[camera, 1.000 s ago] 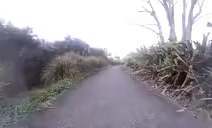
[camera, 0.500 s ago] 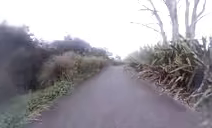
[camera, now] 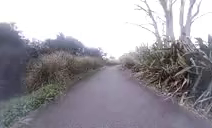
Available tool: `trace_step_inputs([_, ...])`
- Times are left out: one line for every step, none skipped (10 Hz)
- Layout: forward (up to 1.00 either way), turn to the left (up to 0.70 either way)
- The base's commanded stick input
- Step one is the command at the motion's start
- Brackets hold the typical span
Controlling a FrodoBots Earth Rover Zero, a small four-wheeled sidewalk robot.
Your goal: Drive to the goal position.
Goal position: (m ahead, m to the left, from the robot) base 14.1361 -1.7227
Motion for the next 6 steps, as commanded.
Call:
trace_step_inputs([0.7, 0.0])
trace_step_inputs([0.7, 0.0])
trace_step_inputs([0.7, 0.0])
trace_step_inputs([0.7, 0.0])
trace_step_inputs([0.7, 0.0])
trace_step_inputs([0.7, 0.0])
